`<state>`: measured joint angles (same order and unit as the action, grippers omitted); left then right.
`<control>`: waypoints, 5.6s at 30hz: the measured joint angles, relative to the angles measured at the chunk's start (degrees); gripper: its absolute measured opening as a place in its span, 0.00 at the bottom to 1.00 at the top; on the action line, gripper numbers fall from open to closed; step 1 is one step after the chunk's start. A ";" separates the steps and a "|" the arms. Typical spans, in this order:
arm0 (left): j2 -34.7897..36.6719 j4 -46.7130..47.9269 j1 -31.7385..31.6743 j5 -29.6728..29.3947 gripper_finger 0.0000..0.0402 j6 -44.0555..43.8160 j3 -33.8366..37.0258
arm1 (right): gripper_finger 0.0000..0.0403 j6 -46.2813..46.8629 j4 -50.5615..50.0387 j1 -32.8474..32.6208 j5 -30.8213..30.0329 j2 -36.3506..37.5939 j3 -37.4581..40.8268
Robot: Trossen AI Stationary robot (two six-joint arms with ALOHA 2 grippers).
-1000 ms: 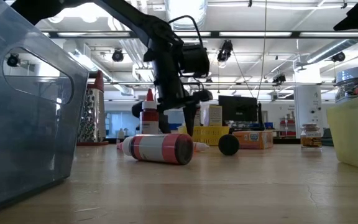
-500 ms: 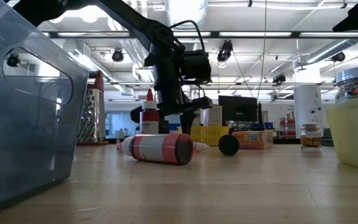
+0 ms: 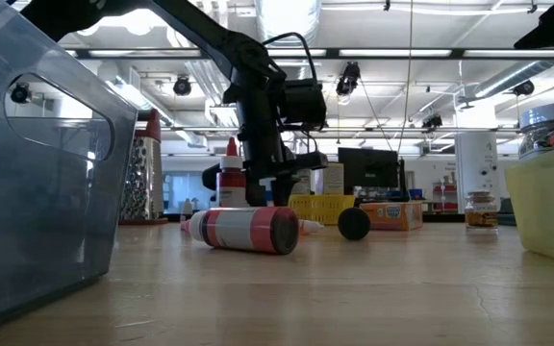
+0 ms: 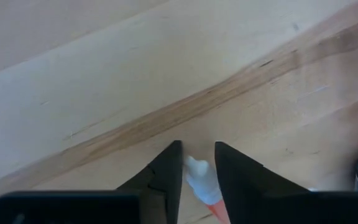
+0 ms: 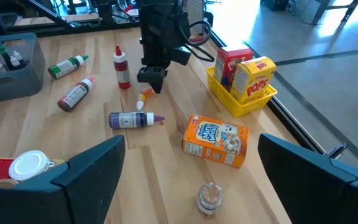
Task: Pick & Place Kitchen Items
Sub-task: Move the top orange food coloring to the top left of the table
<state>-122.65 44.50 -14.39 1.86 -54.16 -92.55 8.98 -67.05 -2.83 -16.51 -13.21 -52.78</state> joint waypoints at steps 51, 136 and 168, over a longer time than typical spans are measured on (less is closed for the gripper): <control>0.55 5.65 2.51 3.83 0.48 -4.03 0.00 | 0.90 0.02 0.00 -0.01 -0.01 0.00 0.00; 43.64 -116.05 -8.41 -32.80 0.21 52.09 82.65 | 0.90 0.02 -0.02 -0.02 -0.02 0.00 0.00; 7.26 -133.02 -11.88 -29.16 0.21 48.11 72.54 | 0.90 0.02 -0.01 -0.02 0.00 0.00 0.00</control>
<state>-115.39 -88.51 -26.27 -27.30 -6.05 -20.01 8.99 -67.07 -2.85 -16.51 -13.21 -52.78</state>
